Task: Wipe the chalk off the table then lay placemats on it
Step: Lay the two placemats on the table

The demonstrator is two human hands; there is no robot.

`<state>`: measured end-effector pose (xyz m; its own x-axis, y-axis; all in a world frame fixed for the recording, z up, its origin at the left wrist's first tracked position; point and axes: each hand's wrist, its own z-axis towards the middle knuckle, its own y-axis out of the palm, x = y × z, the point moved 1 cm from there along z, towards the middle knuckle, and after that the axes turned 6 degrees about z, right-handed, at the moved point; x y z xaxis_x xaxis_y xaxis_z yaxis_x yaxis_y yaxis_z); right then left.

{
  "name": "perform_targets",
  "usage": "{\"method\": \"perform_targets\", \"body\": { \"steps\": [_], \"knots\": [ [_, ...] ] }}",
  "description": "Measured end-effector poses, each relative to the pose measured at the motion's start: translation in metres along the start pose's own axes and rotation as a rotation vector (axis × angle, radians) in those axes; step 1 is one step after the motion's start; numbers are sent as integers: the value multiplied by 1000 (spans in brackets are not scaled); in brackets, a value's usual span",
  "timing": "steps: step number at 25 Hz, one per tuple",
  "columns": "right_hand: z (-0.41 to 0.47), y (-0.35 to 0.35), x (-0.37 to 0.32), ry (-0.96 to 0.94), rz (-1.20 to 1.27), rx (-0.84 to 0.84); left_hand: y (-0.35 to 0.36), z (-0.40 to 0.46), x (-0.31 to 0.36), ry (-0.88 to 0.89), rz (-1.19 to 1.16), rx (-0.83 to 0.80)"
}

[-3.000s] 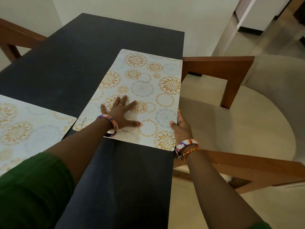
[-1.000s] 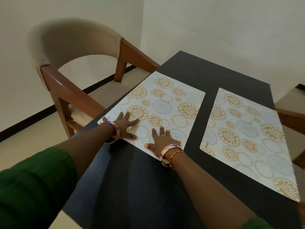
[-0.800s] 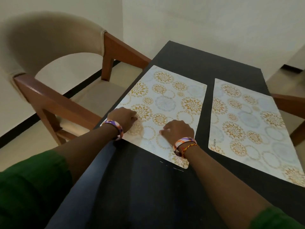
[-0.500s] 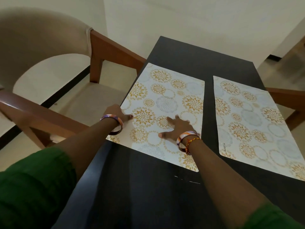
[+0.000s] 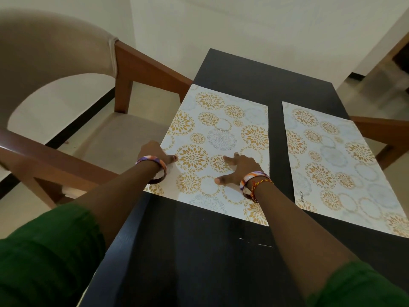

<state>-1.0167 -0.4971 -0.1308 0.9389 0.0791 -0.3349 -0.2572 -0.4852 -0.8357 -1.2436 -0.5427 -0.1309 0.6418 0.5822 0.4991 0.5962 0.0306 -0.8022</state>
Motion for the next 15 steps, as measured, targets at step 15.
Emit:
{"method": "perform_targets", "body": {
  "steps": [15],
  "knots": [
    [3,-2,-1,12,58,17,-1,-2,-1,-2,-38,21]
  ]
}}
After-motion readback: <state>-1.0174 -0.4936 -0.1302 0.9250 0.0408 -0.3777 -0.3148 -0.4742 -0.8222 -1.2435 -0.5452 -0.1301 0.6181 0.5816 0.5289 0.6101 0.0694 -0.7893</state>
